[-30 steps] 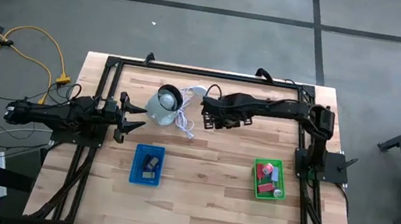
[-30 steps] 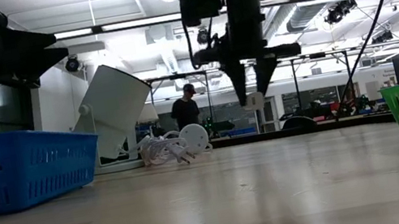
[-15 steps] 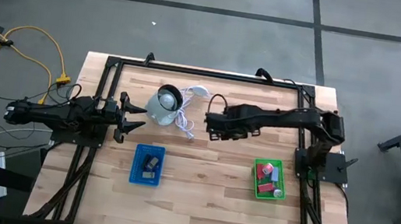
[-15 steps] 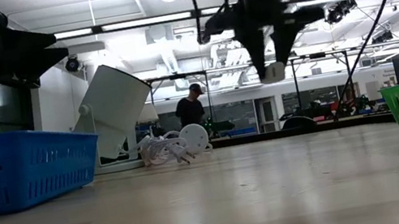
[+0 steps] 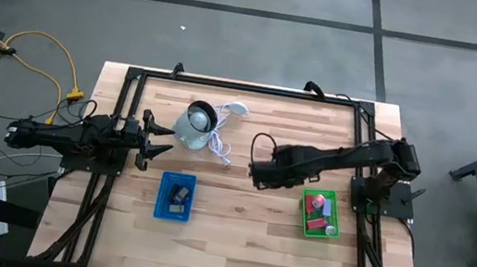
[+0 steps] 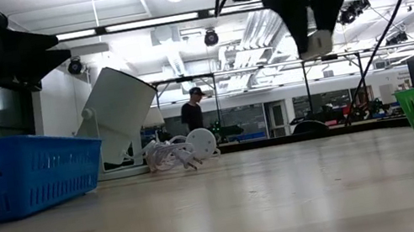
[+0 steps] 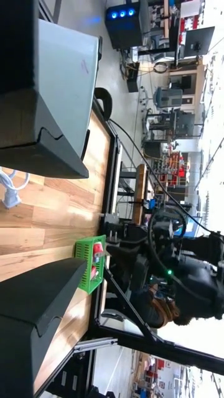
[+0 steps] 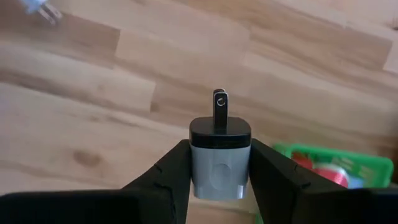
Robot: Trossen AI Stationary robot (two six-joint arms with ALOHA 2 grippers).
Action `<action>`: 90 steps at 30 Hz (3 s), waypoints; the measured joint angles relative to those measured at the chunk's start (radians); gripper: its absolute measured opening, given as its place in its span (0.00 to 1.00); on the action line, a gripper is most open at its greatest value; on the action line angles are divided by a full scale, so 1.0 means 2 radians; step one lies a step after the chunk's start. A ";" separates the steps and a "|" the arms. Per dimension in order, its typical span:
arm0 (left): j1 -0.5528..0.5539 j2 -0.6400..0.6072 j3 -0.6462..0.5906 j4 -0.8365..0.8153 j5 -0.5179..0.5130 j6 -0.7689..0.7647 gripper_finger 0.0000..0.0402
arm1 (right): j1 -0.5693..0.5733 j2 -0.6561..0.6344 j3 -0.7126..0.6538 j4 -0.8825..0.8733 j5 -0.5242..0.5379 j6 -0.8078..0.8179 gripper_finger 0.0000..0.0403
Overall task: Pick & Place Office items
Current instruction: Put the white charger adapter into the green bin
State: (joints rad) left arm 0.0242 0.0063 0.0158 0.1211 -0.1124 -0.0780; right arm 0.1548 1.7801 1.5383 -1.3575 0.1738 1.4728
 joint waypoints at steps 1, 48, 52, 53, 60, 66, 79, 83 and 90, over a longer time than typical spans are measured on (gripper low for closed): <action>0.000 0.000 0.000 0.000 0.000 0.000 0.53 | 0.008 -0.002 0.000 -0.004 0.000 0.007 0.32; 0.000 0.000 0.000 0.000 0.000 0.000 0.53 | 0.192 -0.104 -0.219 0.051 -0.034 0.297 0.33; 0.000 0.000 0.000 0.000 0.000 0.000 0.53 | 0.191 -0.109 -0.247 0.078 -0.039 0.300 0.33; 0.000 0.000 0.000 0.000 0.000 0.000 0.53 | 0.191 -0.109 -0.251 0.082 -0.040 0.300 0.33; 0.000 0.000 0.000 0.000 0.000 0.000 0.53 | 0.191 -0.109 -0.254 0.083 -0.039 0.300 0.33; 0.000 0.000 0.000 0.000 0.000 0.000 0.53 | 0.191 -0.109 -0.254 0.076 -0.038 0.301 0.35; 0.000 0.000 0.000 0.000 0.000 0.000 0.53 | 0.191 -0.109 -0.254 0.066 -0.034 0.309 0.44; 0.000 0.000 0.000 0.000 0.000 0.000 0.53 | 0.191 -0.109 -0.254 0.066 -0.034 0.309 0.46; 0.000 0.000 0.000 0.000 0.000 0.000 0.53 | 0.191 -0.109 -0.254 0.066 -0.034 0.313 0.47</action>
State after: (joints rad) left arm 0.0242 0.0063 0.0158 0.1209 -0.1123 -0.0780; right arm 0.5362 1.5623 1.0300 -1.2259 0.1048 2.0980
